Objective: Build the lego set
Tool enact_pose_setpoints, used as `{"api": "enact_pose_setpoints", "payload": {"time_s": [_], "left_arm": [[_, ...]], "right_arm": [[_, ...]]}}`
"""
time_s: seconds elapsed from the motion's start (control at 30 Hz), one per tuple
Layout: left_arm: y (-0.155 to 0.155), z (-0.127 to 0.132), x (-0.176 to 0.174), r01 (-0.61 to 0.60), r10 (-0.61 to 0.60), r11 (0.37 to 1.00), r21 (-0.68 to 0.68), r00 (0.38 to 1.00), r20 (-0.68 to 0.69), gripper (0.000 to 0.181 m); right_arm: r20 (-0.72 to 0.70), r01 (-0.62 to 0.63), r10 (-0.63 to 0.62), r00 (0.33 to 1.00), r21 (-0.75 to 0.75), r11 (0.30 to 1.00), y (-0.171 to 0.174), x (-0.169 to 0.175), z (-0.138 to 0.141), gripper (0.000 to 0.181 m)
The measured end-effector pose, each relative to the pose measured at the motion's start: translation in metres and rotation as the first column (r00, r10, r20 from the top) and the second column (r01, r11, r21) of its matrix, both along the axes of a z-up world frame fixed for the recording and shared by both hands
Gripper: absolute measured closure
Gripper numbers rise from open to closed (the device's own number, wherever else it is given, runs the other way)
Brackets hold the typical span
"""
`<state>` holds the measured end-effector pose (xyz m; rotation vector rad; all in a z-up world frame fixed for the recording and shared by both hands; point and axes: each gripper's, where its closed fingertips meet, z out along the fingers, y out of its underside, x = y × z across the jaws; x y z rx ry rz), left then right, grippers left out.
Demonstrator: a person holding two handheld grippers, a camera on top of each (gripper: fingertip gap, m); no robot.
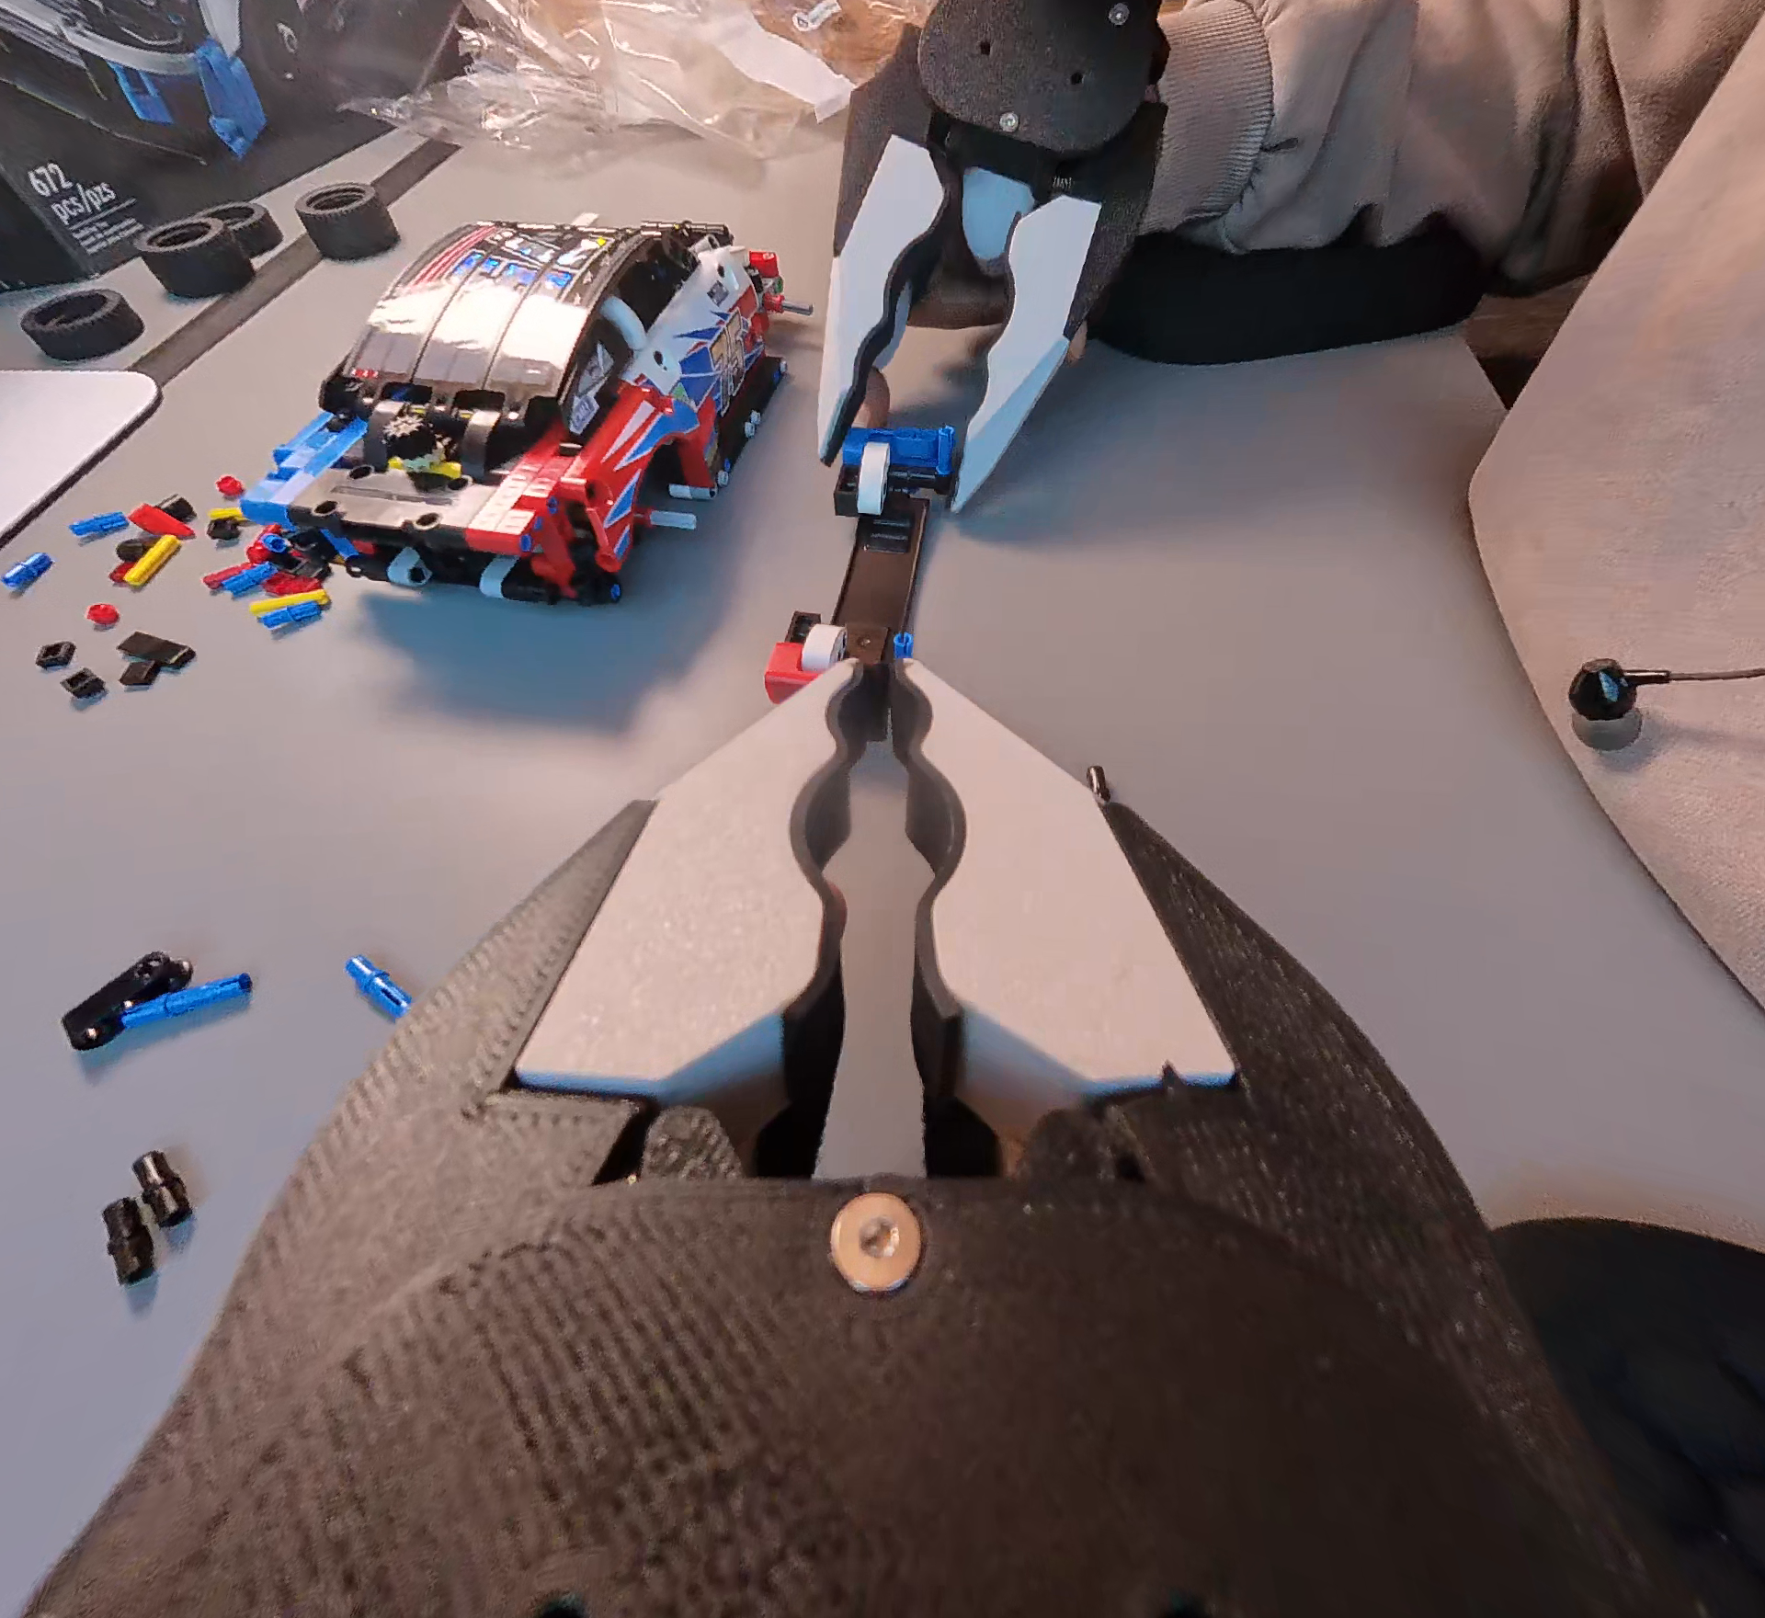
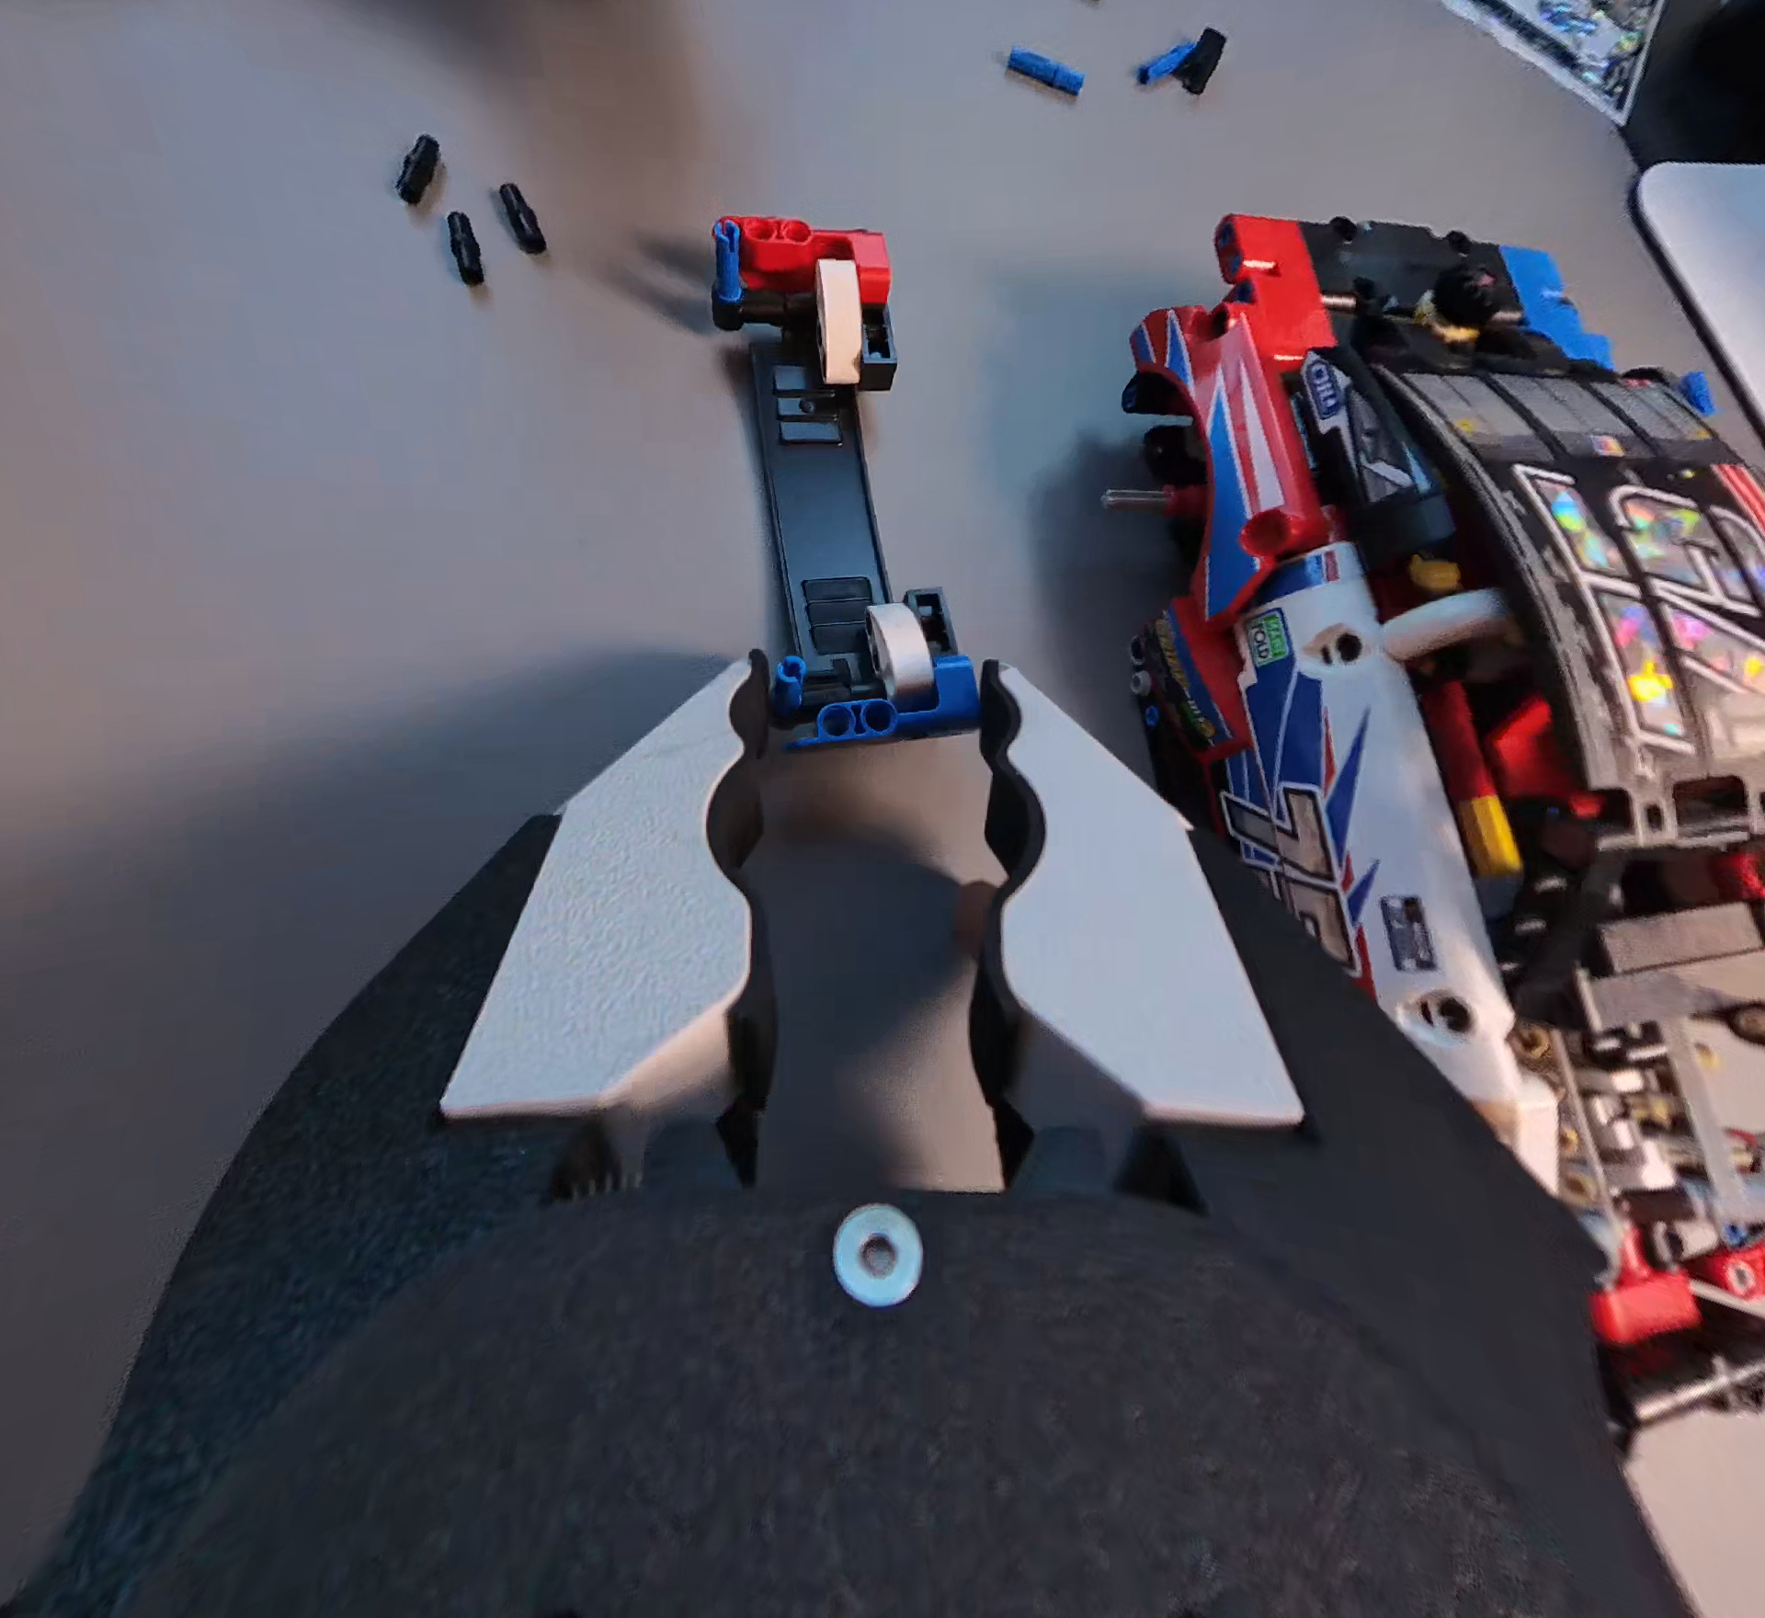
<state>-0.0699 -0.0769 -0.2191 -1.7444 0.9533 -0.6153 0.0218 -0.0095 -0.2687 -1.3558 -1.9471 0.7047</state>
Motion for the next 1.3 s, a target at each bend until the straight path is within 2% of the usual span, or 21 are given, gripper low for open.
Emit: {"api": "enact_pose_setpoints", "payload": {"time_s": [0.07, 0.17, 0.27, 0.33, 0.37, 0.4, 0.47, 0.53, 0.6, 0.7, 0.77, 0.83, 1.1, 1.3], "left_arm": [[0.001, 0.002, 0.003, -0.002, 0.002, 1.0, -0.003, 1.0, 0.027, 0.18], [0.001, 0.007, 0.012, 0.009, -0.007, 1.0, -0.023, 0.996, 0.093, 0.18], [0.001, 0.013, 0.025, 0.032, -0.026, 0.999, -0.04, 0.989, 0.146, 0.18], [0.002, 0.021, 0.032, 0.036, -0.029, 0.999, -0.039, 0.983, 0.179, 0.18], [0.002, 0.025, 0.035, 0.039, -0.03, 0.998, -0.041, 0.98, 0.198, 0.18], [0.002, 0.029, 0.038, 0.045, -0.034, 0.998, -0.044, 0.974, 0.222, 0.18], [0.001, 0.039, 0.045, 0.076, -0.057, 0.996, -0.056, 0.957, 0.285, 0.18], [-0.003, 0.051, 0.055, 0.142, -0.1, 0.986, -0.083, 0.92, 0.379, 0.18], [-0.005, 0.064, 0.064, 0.224, -0.133, 0.967, -0.125, 0.854, 0.504, 0.18], [-0.006, 0.08, 0.072, 0.34, -0.153, 0.925, -0.172, 0.745, 0.65, 0.18], [-0.003, 0.082, 0.077, 0.368, -0.14, 0.908, -0.2, 0.717, 0.683, 0.18], [-0.003, 0.086, 0.081, 0.4, -0.129, 0.891, -0.216, 0.679, 0.722, 0.18], [0.008, 0.08, 0.085, 0.375, -0.033, 0.88, -0.29, 0.659, 0.752, 0.181], [0.032, 0.079, 0.075, 0.328, 0.141, 0.865, -0.379, 0.567, 0.812, 0.175]], "right_arm": [[0.052, -0.107, 0.107, 0.993, -0.002, 0.994, -0.007, 0.0, 0.0, 0.139], [0.099, -0.343, 0.344, 0.934, -0.027, 0.939, -0.027, 0.003, 0.001, 0.139], [0.199, -0.448, 0.429, 0.881, 0.06, 0.892, -0.023, 0.0, -0.005, 0.135], [0.238, -0.421, 0.399, 0.886, 0.05, 0.906, -0.017, -0.002, 0.0, 0.11], [0.193, -0.397, 0.384, 0.903, 0.034, 0.917, -0.018, -0.005, 0.012, 0.11], [0.085, -0.368, 0.366, 0.927, 0.017, 0.93, -0.02, -0.011, 0.031, 0.116], [-0.158, -0.305, 0.298, 0.941, -0.022, 0.952, -0.027, -0.02, 0.074, 0.139], [-0.357, -0.263, 0.247, 0.901, 0.003, 0.965, -0.039, -0.022, 0.106, 0.153], [-0.432, -0.249, 0.255, 0.865, 0.071, 0.966, -0.056, -0.018, 0.119, 0.158], [-0.482, -0.203, 0.257, 0.838, 0.162, 0.966, -0.069, -0.016, 0.127, 0.16], [-0.515, -0.17, 0.261, 0.816, 0.218, 0.961, -0.071, -0.015, 0.132, 0.165], [-0.495, -0.148, 0.268, 0.827, 0.267, 0.952, -0.07, -0.016, 0.127, 0.164], [-0.514, -0.089, 0.268, 0.815, 0.346, 0.934, -0.065, -0.017, 0.126, 0.175], [-0.562, 0.041, 0.156, 0.812, 0.322, 0.946, -0.045, -0.021, 0.122, 0.178]]}}
